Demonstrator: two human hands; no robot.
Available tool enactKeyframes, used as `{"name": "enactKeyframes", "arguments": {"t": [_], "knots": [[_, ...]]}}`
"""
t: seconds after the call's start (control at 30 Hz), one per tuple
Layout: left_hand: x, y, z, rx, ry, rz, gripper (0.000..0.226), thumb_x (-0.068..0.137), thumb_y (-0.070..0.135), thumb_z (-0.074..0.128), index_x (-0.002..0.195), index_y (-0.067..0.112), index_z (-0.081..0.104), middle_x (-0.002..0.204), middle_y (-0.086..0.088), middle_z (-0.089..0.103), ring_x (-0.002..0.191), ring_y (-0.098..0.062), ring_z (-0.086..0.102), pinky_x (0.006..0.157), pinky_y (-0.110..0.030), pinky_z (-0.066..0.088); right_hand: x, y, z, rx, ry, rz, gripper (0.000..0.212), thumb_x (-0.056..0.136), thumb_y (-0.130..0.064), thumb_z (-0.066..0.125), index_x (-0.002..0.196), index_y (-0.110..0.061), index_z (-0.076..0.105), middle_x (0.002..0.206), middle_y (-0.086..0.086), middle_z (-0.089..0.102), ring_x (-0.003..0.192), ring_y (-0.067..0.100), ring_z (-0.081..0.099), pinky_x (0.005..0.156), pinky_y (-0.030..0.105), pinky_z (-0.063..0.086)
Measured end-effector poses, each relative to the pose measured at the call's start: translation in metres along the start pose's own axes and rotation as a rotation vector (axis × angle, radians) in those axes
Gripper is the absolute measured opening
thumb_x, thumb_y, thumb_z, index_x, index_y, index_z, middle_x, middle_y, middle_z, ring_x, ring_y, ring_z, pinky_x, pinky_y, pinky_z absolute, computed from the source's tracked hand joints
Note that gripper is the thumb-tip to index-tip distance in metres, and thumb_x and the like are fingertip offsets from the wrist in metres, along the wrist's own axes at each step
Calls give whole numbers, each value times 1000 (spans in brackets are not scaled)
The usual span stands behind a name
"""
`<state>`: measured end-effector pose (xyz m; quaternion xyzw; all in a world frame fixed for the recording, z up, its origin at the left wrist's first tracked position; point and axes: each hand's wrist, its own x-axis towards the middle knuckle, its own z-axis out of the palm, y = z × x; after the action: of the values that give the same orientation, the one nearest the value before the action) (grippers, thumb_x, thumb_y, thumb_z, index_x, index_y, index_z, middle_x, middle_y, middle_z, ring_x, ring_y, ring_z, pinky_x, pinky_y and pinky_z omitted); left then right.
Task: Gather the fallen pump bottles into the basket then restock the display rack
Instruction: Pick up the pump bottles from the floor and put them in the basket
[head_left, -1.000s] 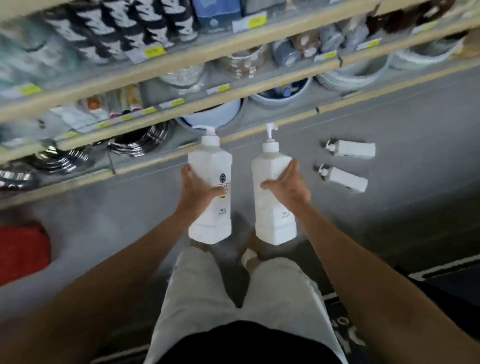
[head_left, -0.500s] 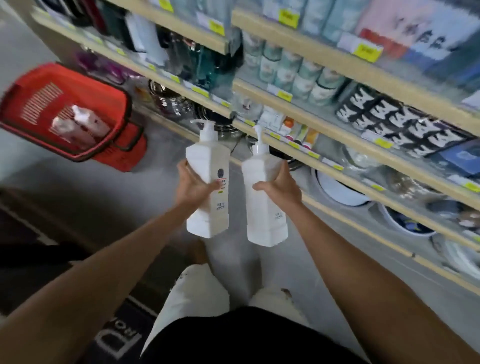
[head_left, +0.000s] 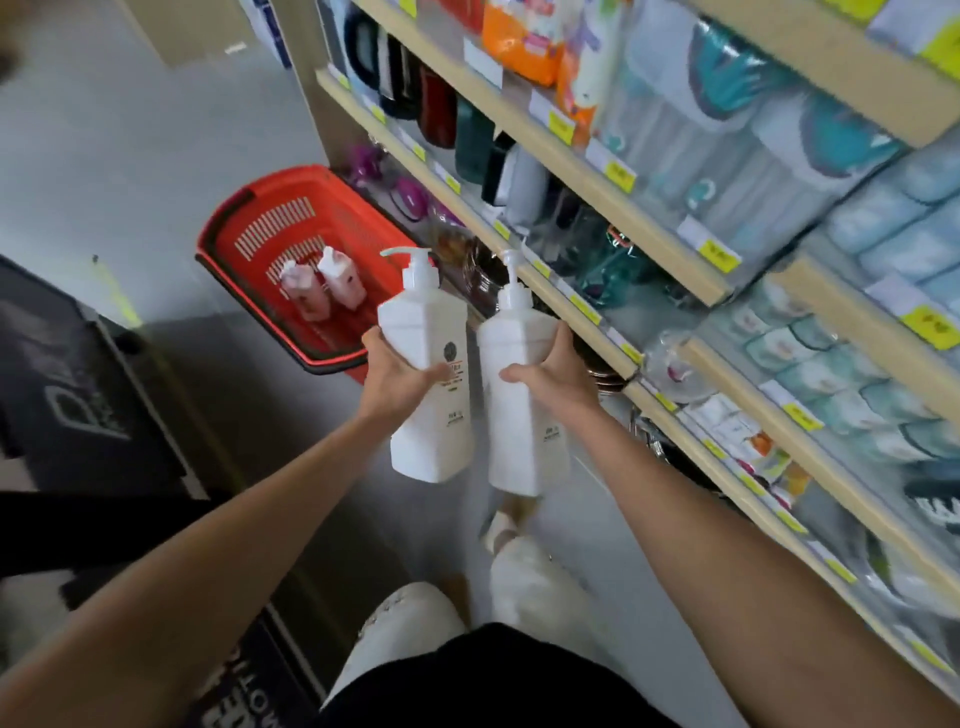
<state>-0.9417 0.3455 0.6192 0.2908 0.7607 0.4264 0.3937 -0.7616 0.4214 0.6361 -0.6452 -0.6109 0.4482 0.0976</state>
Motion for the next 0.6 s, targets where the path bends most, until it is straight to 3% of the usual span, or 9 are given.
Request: {"name": "enactKeyframes", "arguments": {"t": [0.17, 0.3, 0.43, 0.6], "knots": [[81, 2, -31, -58, 98, -72, 82, 60, 33, 80, 119, 21, 24, 120, -2, 49, 110, -22, 54, 88, -41, 49, 93, -65, 31, -43, -93, -67, 78, 59, -41, 77, 122, -26, 34, 121, -1, 55, 104, 29, 57, 81, 39, 43], [144, 6, -58, -67, 197, -141, 86, 59, 40, 80, 122, 23, 23, 118, 0, 50, 107, -20, 56, 89, -42, 50, 165, -127, 61, -102, -201, -153, 77, 58, -43, 75, 121, -28, 33, 116, -3, 56, 97, 26, 57, 79, 37, 44], [193, 7, -80, -84, 299, -208, 84, 66, 30, 81, 124, 28, 21, 118, 2, 48, 109, -18, 53, 89, -41, 49, 217, -179, 92, -106, -335, -210, 71, 56, -40, 76, 111, -33, 32, 110, -7, 51, 96, 20, 55, 74, 34, 39], [252, 3, -112, -22, 415, -268, 84, 66, 31, 82, 123, 31, 20, 117, 5, 46, 109, -16, 52, 90, -42, 49, 268, -236, 136, -191, -407, -268, 77, 60, -36, 77, 121, -29, 31, 107, -9, 50, 95, 21, 56, 83, 39, 46]]}}
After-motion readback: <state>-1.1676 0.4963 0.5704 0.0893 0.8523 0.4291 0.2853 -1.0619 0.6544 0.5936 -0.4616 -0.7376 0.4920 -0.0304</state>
